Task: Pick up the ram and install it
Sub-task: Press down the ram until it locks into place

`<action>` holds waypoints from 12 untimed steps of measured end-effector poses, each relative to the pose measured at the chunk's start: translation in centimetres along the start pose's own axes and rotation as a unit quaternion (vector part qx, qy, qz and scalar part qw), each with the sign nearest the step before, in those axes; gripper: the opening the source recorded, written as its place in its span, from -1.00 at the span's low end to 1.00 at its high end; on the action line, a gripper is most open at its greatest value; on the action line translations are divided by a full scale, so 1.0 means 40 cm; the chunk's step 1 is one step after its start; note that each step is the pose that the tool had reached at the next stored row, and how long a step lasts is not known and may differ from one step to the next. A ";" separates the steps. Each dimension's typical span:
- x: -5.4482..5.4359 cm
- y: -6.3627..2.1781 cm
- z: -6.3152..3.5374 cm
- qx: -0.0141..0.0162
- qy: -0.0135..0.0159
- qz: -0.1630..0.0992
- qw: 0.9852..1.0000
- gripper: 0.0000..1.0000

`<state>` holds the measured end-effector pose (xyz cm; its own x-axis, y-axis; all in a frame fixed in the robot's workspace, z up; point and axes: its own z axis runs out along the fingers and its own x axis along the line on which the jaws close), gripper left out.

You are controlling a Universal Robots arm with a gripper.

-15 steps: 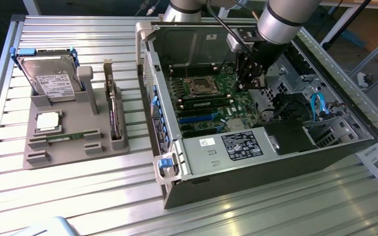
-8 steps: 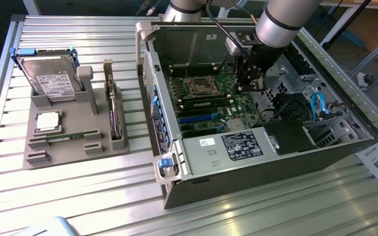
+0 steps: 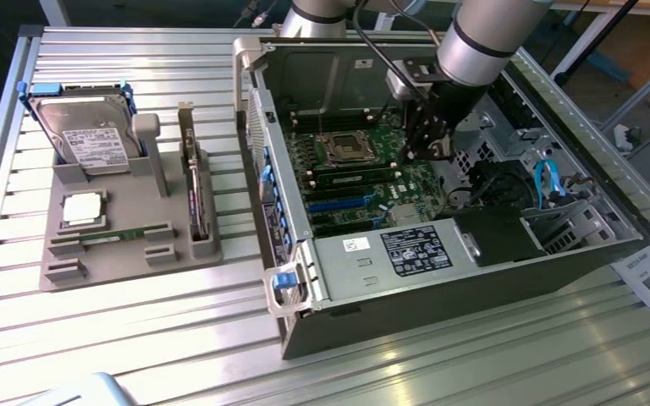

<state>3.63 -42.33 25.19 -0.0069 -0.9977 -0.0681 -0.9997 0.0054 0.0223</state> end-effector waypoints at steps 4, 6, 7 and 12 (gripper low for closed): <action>0.001 0.000 0.015 0.000 0.000 0.000 1.000 -0.80; 0.001 0.000 0.018 0.000 0.000 0.000 1.000 -0.80; 0.001 0.000 0.018 0.000 0.000 0.000 1.000 -0.80; -0.001 0.000 0.022 0.000 0.000 0.000 1.000 -0.80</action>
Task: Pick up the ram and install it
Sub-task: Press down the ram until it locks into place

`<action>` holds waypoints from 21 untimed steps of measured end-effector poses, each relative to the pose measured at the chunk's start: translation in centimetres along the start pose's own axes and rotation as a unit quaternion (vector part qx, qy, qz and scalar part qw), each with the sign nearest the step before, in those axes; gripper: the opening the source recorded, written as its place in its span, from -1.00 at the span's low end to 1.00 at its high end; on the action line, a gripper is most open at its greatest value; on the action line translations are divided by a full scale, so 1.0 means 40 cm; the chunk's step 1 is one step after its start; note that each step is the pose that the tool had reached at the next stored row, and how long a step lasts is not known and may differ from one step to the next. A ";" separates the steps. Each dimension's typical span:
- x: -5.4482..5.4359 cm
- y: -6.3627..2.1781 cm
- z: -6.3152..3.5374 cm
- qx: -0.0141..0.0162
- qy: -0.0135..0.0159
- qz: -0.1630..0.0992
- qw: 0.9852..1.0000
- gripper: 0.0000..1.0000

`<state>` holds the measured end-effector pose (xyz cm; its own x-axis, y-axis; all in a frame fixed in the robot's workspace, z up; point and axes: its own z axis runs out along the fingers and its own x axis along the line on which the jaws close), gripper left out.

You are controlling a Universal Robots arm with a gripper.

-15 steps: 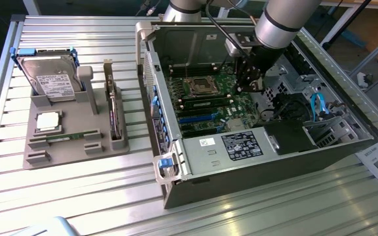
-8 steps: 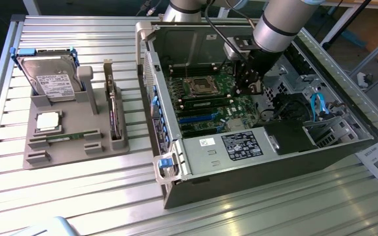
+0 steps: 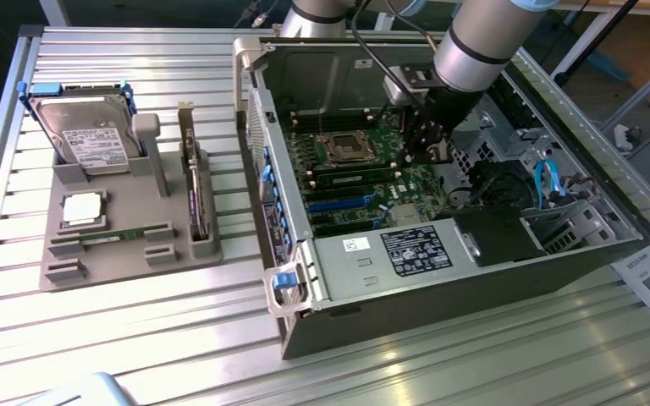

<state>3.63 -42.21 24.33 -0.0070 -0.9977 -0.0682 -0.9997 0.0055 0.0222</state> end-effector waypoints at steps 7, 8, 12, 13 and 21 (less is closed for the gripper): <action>-0.019 0.000 0.009 0.000 0.000 0.000 1.000 -0.80; -0.021 0.000 0.010 0.000 0.000 0.000 1.000 -0.80; -0.023 0.000 0.013 0.000 0.000 0.000 1.000 -0.80; -0.023 0.001 0.017 0.000 0.000 0.000 1.000 -0.80; -0.022 0.009 0.018 0.001 0.000 0.000 1.000 -0.80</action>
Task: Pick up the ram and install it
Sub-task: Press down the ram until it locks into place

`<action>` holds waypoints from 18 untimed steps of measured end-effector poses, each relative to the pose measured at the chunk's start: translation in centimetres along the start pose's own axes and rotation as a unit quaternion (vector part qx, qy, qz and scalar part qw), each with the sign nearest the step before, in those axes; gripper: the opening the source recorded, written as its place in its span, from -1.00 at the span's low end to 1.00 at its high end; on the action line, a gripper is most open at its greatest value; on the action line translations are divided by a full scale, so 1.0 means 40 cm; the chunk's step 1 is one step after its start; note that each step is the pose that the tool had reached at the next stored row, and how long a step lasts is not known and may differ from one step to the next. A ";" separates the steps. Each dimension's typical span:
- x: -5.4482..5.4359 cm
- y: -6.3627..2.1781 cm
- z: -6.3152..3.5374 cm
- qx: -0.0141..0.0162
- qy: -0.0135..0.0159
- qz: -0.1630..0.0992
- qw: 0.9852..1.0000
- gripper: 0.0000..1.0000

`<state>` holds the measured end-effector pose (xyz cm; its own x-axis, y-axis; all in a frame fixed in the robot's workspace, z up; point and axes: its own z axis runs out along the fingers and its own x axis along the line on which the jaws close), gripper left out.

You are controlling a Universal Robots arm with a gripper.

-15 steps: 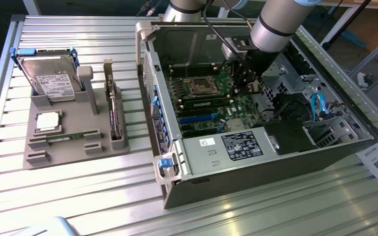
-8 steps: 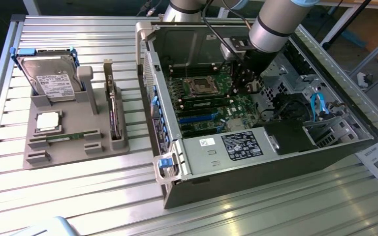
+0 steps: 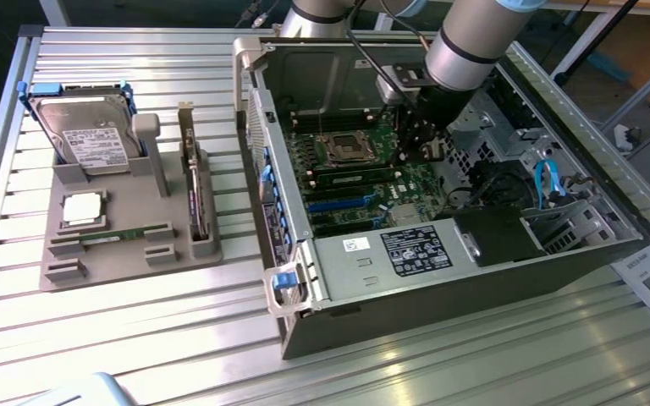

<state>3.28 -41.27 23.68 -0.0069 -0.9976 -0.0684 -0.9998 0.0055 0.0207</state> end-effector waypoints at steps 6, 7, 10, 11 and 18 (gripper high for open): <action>0.006 0.002 0.000 0.000 -0.001 0.000 1.000 -0.80; 0.006 0.002 0.001 0.000 -0.001 0.000 1.000 -0.80; 0.007 0.002 0.005 0.000 -0.001 0.000 1.000 -0.80; 0.007 0.002 0.006 0.000 -0.001 0.000 1.000 -0.80; 0.007 0.002 0.011 0.000 -0.001 0.000 1.000 -0.80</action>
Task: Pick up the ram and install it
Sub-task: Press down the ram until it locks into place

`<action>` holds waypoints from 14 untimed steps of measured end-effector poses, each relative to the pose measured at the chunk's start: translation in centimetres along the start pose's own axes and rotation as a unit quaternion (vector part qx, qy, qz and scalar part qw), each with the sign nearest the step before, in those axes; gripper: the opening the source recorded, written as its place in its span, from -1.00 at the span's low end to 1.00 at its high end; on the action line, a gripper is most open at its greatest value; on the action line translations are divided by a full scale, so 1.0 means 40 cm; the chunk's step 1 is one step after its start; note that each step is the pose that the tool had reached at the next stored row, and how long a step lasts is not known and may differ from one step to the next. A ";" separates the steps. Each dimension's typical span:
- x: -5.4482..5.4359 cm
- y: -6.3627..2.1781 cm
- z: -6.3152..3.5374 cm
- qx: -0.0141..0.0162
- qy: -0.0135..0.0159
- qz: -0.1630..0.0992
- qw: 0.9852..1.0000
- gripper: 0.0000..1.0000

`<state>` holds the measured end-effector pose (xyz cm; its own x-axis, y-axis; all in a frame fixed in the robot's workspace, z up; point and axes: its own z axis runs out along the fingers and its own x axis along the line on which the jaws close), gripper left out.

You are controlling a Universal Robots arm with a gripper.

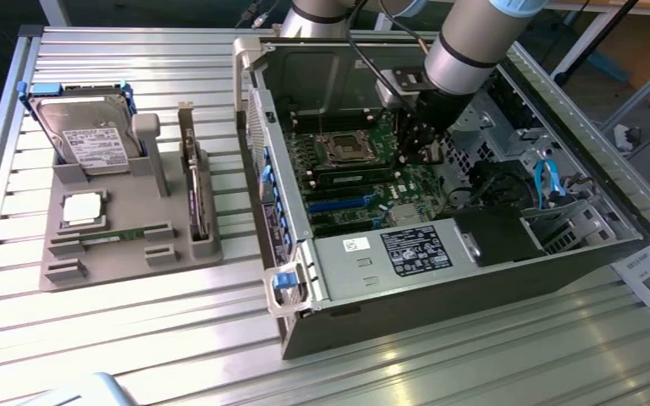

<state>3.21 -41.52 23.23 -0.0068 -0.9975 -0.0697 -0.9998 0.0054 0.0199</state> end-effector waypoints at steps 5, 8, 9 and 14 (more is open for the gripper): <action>0.000 0.000 0.003 0.000 0.000 0.000 1.000 -0.80; 0.000 0.000 -0.003 0.000 -0.001 0.000 1.000 -0.80; -0.001 0.000 -0.010 0.000 0.000 0.000 1.000 -0.80; -0.003 0.001 -0.036 0.000 0.000 0.000 1.000 -0.80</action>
<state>3.21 -41.52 24.68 -0.0068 -0.9975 -0.0702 -0.9998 0.0054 0.0198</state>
